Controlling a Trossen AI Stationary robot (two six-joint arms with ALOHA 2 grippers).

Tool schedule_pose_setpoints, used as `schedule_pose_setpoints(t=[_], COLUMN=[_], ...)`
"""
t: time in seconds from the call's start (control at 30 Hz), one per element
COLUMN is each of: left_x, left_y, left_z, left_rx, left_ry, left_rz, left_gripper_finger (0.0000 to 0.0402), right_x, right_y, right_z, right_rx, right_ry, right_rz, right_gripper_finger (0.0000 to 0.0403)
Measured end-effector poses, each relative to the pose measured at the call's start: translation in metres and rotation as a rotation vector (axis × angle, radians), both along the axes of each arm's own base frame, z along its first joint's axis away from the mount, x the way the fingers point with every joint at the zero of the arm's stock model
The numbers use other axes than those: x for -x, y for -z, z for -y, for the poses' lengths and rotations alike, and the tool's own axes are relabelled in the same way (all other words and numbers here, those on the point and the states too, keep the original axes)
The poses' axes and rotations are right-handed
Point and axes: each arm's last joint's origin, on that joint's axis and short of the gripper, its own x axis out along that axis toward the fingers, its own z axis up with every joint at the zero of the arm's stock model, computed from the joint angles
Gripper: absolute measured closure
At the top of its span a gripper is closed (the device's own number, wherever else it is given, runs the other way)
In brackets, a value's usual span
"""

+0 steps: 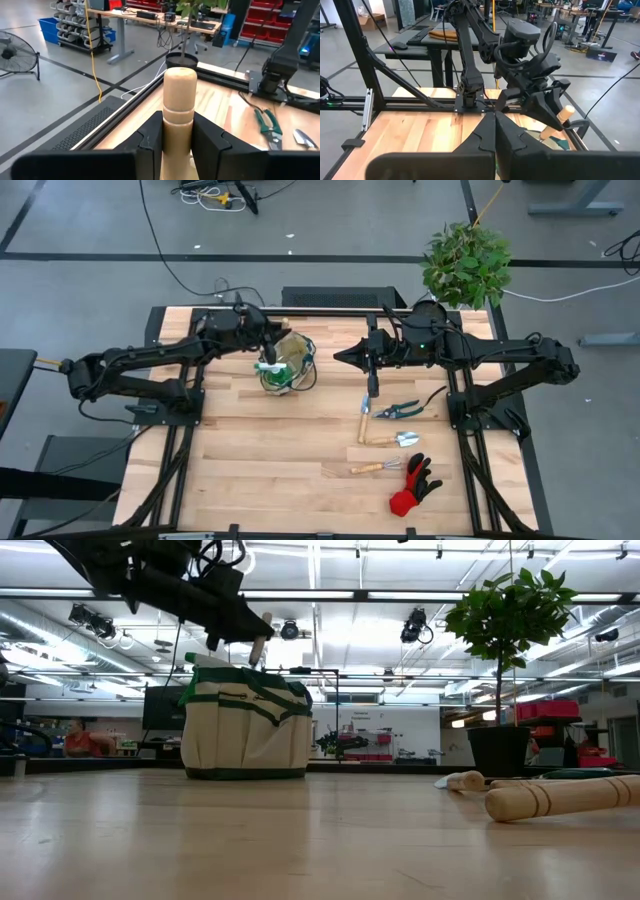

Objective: Pick & Place Garden tools in Gardening bag
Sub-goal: Put the top brown hand rake into the gardening bag

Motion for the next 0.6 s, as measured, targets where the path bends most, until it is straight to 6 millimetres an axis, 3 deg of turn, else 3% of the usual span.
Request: schedule_pose_setpoints(t=[0.6], left_x=[0.0013], left_y=[0.0073], left_z=[0.0007], left_rx=[0.012], left_ry=[-0.002], left_rz=[-0.064], left_gripper_finger=[0.0318], right_x=[0.0000], right_y=[0.0000], right_z=[0.0000], right_rx=[0.000], right_ry=[0.000], right_rz=[0.000], right_gripper_finger=[0.0403])
